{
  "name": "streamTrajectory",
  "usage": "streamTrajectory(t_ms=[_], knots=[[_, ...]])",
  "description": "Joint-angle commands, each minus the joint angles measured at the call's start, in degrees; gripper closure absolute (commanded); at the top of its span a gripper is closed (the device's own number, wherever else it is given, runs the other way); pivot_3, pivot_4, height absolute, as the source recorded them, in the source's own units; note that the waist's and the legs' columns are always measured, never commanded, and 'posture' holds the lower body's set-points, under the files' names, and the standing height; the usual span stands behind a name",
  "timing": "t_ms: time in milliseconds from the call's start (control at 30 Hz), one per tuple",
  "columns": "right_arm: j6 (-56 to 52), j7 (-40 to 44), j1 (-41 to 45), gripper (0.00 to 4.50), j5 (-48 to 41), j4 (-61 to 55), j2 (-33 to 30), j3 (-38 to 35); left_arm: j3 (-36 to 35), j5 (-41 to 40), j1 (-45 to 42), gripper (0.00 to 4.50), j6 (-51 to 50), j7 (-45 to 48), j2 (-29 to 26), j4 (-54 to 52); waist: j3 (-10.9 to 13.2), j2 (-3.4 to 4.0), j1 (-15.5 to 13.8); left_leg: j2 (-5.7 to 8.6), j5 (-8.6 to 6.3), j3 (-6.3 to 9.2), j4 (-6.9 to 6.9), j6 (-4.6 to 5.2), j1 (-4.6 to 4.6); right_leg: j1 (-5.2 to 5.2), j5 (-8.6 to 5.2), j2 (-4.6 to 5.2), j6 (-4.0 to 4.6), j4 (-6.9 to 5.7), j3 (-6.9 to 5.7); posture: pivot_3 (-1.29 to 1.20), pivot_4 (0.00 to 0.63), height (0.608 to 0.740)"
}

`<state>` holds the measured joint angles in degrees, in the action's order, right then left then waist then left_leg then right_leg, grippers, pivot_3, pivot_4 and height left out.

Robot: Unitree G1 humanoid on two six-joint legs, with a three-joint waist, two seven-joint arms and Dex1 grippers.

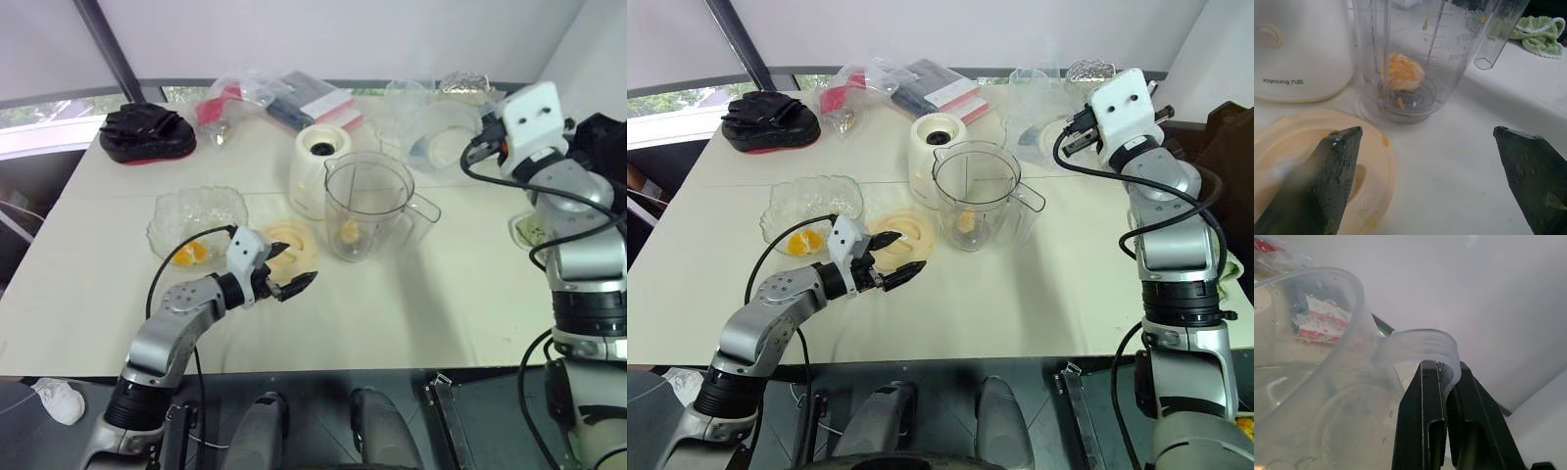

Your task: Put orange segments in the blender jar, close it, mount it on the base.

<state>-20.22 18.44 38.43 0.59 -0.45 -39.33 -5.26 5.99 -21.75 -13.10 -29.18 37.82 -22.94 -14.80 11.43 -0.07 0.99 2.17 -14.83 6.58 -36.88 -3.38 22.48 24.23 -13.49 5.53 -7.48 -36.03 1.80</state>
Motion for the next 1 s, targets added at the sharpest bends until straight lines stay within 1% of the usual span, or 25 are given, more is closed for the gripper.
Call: streamTrajectory(t_ms=[33, 400, 1000], knots=[[2.99, -0.02, 1.50, 4.47, 1.68, -4.20, -1.28, -0.88, 0.55, 0.34, -0.58, 0.00, 1.48, 0.29, 0.39, -1.65, 0.00, 0.00, -0.01, 0.00, 0.00, 0.00, 0.00, 0.00, 0.00, 0.00, 0.00, 0.00, 0.00, 0.00, 0.00, 0.00, 0.150, 0.740], [5.57, 1.22, 1.27, 4.47, 4.42, -4.34, -1.27, -0.54, 0.72, 0.66, -0.77, 0.00, 1.79, 0.45, 0.33, -1.49, 0.00, 0.00, -0.01, 0.00, 0.00, 0.00, 0.00, 0.00, 0.00, 0.00, 0.00, 0.00, 0.00, 0.00, 0.00, 0.00, 0.150, 0.740], [6.17, 2.70, 1.59, 4.47, 5.92, -4.81, -0.56, -0.37, 0.68, 0.48, -0.83, 0.00, 1.47, 0.70, 0.40, -1.73, 0.00, 0.00, -0.02, 0.00, 0.00, 0.00, 0.00, 0.00, 0.00, 0.00, 0.00, 0.00, 0.00, -0.01, 0.00, 0.00, 0.150, 0.740]])
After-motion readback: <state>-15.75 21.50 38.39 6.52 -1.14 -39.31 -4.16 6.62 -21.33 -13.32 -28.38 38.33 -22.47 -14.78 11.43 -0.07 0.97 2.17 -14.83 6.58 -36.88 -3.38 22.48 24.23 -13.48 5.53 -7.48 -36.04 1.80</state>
